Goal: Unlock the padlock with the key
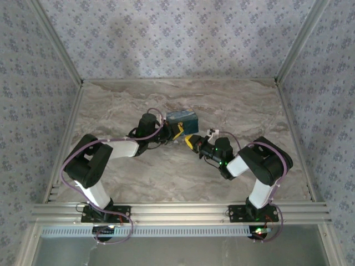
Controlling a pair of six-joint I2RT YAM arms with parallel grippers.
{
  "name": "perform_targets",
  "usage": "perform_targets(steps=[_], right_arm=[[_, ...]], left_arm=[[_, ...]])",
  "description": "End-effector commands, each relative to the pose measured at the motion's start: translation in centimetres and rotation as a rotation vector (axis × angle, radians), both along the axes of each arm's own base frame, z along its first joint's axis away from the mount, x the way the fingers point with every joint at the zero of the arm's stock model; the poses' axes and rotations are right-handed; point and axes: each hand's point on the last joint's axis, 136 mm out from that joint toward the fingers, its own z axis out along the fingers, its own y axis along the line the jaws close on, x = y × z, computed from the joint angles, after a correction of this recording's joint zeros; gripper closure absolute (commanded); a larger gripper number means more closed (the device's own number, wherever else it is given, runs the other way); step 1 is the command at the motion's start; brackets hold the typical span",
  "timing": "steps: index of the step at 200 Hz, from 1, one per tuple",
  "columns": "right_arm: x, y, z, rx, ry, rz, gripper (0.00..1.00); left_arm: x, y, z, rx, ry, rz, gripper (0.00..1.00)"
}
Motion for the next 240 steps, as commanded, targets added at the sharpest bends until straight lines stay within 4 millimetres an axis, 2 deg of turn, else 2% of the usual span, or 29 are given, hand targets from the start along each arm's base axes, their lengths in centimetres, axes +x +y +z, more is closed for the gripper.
perform_targets(steps=[1, 37, 66, 117, 155, 197, 240], right_arm=[[1.2, 0.3, 2.0, 0.066, -0.018, -0.015, 1.0], [1.3, 0.7, 2.0, 0.111, 0.038, -0.008, 1.0], [1.7, 0.3, 2.0, 0.135, 0.067, -0.027, 1.0], [2.5, 0.6, 0.7, 0.144, 0.121, -0.021, 1.0], [3.4, 0.7, 2.2, 0.178, 0.101, -0.019, 1.0], [3.6, 1.4, 2.5, 0.217, 0.14, 0.016, 1.0], [3.5, 1.7, 1.0, 0.208, 0.184, 0.024, 1.0]], left_arm=[[-0.7, -0.9, 1.9, -0.059, -0.051, -0.052, 0.93], [-0.6, -0.9, 2.2, -0.068, -0.063, -0.05, 0.94], [-0.7, -1.0, 2.5, -0.077, -0.069, -0.053, 0.94], [-0.9, -1.3, 3.2, -0.099, -0.086, -0.068, 1.0], [-1.2, -1.4, 3.5, -0.105, -0.097, -0.079, 1.0], [-1.2, -1.6, 3.8, -0.113, -0.105, -0.085, 1.0], [-1.1, -1.9, 4.2, -0.127, -0.113, -0.088, 1.0]])
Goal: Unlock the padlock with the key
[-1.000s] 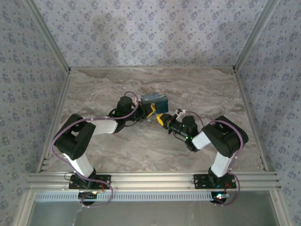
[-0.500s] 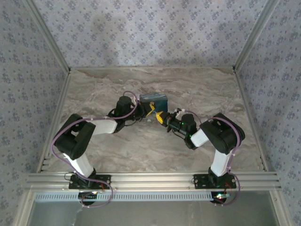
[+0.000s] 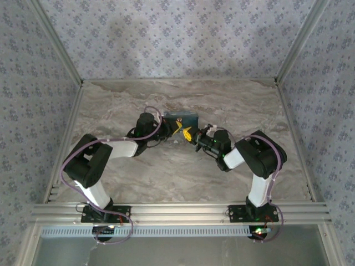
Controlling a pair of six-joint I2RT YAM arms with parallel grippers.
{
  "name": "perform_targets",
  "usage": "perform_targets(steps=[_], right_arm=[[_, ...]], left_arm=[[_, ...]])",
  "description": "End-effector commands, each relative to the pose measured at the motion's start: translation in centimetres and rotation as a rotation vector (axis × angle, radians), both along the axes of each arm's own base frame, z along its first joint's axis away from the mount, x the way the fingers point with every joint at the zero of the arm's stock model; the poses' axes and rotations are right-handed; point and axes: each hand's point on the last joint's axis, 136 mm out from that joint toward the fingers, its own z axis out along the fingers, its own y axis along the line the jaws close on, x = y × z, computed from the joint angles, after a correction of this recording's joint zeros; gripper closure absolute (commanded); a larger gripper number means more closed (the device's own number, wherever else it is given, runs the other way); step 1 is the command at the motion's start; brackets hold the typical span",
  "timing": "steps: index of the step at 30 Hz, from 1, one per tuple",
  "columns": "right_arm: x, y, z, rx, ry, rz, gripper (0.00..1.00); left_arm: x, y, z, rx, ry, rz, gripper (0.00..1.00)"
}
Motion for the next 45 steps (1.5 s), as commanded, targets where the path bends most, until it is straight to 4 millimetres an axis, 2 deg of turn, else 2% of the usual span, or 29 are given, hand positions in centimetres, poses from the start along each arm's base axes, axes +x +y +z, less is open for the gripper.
perform_targets(steps=[1, 9, 21, 30, 34, 40, 45], right_arm=[[0.3, 0.7, 0.0, 0.019, 0.015, 0.013, 1.0], [1.3, 0.7, 0.3, -0.002, -0.037, 0.009, 1.0], [0.6, 1.3, -0.7, -0.049, -0.057, 0.046, 1.0], [0.9, 1.3, 0.4, -0.048, -0.087, 0.034, 1.0], [0.5, 1.1, -0.1, -0.078, -0.082, 0.041, 1.0], [-1.2, -0.5, -2.6, -0.142, -0.034, 0.048, 0.84], [-3.4, -2.4, -5.6, -0.249, 0.014, 0.071, 0.65]], left_arm=[[-2.6, -2.5, 2.8, -0.083, -0.055, -0.154, 1.0], [-3.8, -3.9, 3.1, -0.088, -0.059, -0.219, 1.0], [-8.8, -7.1, 1.4, -0.078, -0.013, -0.377, 1.0], [-9.8, -7.6, 1.8, -0.102, -0.022, -0.403, 1.0], [-9.7, -7.2, 1.5, -0.086, -0.023, -0.392, 1.0], [-7.7, -5.2, 0.4, -0.031, -0.015, -0.298, 1.0], [-5.8, -3.9, -0.5, 0.02, -0.018, -0.214, 1.0]])
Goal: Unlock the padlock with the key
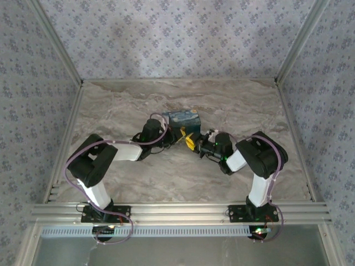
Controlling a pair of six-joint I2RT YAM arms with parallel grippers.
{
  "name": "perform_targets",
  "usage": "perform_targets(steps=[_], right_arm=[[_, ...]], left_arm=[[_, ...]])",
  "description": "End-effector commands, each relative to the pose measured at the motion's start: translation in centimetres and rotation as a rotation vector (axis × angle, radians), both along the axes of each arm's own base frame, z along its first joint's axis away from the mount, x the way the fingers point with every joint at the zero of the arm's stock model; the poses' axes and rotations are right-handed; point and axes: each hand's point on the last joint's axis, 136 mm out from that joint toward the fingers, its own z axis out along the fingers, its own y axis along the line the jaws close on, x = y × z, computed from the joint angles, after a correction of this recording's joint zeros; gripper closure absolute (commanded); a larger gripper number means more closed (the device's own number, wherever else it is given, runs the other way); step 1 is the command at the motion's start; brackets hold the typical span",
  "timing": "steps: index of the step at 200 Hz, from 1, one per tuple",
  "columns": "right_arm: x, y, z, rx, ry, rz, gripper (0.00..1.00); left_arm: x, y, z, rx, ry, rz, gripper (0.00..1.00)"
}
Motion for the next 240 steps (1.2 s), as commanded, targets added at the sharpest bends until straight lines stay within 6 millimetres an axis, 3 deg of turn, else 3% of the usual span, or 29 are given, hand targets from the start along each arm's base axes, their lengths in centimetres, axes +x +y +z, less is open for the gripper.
perform_targets(steps=[1, 32, 74, 100, 126, 200, 240], right_arm=[[-1.3, -1.4, -1.9, -0.112, 0.002, 0.019, 0.61], [-3.4, -3.7, -4.4, -0.256, 0.03, 0.046, 0.57], [-5.6, -5.9, -4.7, -0.467, -0.006, 0.123, 0.57], [-6.3, -7.0, -2.4, -0.679, -0.117, 0.186, 0.58], [-6.3, -7.7, -0.3, -0.777, -0.204, 0.226, 0.58], [-5.1, -6.3, 6.3, -1.054, -0.489, 0.379, 0.55], [-5.0, -5.7, 7.9, -1.222, -0.594, 0.463, 0.47]], left_arm=[[-2.6, -2.1, 2.6, -0.057, -0.054, -0.158, 1.0], [-1.7, -1.7, 1.8, -0.045, -0.042, -0.132, 1.0], [-1.6, -1.5, 1.1, -0.025, -0.03, -0.122, 1.0], [-1.5, -1.6, 1.2, -0.027, -0.032, -0.121, 1.0], [-1.5, -1.8, 1.3, -0.031, -0.033, -0.125, 1.0], [-1.6, -1.9, 1.5, -0.038, -0.027, -0.134, 1.0], [-1.5, -2.0, 1.8, -0.051, -0.028, -0.136, 1.0]])
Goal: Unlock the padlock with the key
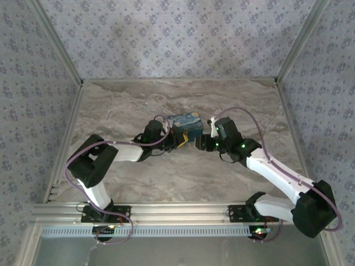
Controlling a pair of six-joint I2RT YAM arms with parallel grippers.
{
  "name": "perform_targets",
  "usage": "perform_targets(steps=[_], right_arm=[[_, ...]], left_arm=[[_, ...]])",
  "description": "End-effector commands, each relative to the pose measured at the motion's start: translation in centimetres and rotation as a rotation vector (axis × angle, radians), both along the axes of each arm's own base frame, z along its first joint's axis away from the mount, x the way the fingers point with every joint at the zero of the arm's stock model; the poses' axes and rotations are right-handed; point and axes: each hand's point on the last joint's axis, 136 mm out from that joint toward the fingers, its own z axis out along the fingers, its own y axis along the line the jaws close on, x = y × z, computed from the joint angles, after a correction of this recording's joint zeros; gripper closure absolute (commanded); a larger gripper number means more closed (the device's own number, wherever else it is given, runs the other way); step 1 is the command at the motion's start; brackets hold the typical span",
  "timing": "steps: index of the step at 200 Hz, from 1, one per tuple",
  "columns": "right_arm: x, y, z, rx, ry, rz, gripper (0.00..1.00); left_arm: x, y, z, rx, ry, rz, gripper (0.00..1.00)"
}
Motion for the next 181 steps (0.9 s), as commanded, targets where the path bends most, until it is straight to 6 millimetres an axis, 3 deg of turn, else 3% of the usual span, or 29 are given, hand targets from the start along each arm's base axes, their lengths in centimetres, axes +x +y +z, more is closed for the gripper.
perform_targets(steps=[1, 92, 181], right_arm=[[-0.4, -0.8, -0.4, -0.211, -0.047, 0.073, 0.47], [0.9, 3.4, -4.0, -0.305, -0.103, 0.201, 0.46], [2.6, 4.0, -5.9, -0.358, -0.108, 0.196, 0.5]], left_arm=[[0.4, -1.2, 2.3, -0.057, -0.053, -0.04, 1.0], [0.6, -1.3, 3.6, -0.084, -0.053, -0.052, 0.99], [0.7, -1.4, 4.1, -0.095, -0.059, -0.058, 1.0]])
